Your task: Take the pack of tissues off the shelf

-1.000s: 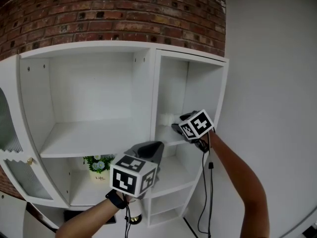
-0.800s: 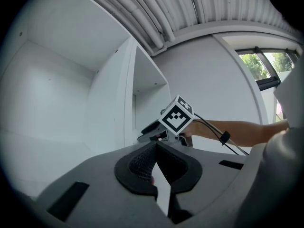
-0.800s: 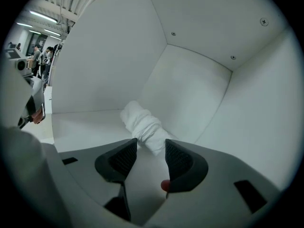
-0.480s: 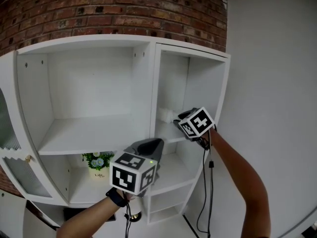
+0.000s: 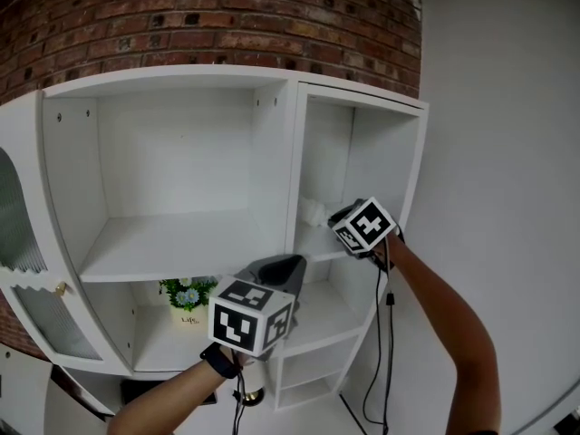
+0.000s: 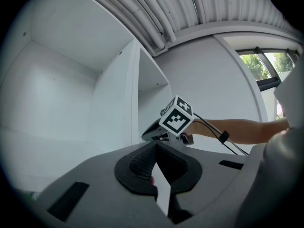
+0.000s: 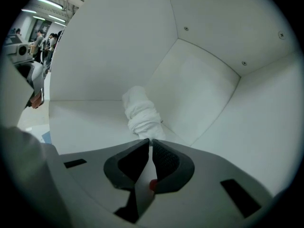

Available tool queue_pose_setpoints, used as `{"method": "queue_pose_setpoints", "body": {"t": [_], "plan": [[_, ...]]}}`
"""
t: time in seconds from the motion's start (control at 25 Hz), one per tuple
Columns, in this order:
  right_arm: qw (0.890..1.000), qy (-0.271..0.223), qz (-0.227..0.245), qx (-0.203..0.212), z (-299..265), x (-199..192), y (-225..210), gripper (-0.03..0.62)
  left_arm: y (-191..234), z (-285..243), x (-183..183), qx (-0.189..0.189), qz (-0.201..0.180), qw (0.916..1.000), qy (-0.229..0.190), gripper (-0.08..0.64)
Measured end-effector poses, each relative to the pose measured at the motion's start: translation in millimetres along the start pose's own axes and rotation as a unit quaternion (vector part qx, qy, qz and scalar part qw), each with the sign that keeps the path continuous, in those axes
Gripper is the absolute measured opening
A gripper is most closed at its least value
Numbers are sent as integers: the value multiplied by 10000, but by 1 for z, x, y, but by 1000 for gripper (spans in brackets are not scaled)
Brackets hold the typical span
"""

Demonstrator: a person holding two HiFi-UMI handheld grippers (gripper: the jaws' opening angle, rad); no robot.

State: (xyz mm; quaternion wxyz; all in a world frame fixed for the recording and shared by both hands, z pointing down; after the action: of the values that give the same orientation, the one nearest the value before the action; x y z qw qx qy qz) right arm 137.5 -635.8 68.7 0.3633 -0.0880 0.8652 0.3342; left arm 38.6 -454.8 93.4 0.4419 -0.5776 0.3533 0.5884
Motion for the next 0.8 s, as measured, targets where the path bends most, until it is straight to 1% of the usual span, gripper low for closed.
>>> {"method": "queue_pose_setpoints", "body": {"t": [0.08, 0.16, 0.32, 0.56, 0.68, 0.8], "plan": [[9998, 138, 130, 37, -2, 0, 2, 3, -1, 1, -1, -23, 18, 10000, -3, 17], [9997, 139, 170, 67, -2, 1, 3, 2, 0, 1, -2, -27, 53, 10000, -1, 17], [9999, 33, 108, 59, 0, 2, 1, 0, 4, 1, -6, -13, 52, 10000, 40, 17], [9999, 44, 114, 36, 0, 2, 0, 0, 10, 3, -7, 62, 58, 9999, 57, 17], [10000, -30, 74, -5, 0, 3, 1, 0, 11, 6, -8, 69, 61, 9999, 60, 17], [9998, -148, 58, -130, 4, 1, 1, 0, 9, 6, -8, 70, 75, 9999, 29, 17]]}}
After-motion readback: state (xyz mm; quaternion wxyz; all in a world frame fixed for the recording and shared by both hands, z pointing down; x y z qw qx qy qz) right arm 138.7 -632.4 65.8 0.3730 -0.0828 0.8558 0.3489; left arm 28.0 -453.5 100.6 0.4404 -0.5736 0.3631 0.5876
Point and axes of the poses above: the fingertips, and each gripper's own axes: z backward along the fingers, y to its left, x out of its top, the point moved 5 cm from there along z, backward along the fingers, and after that the axes turned 11 degrees about x, right-handed, at the moved point
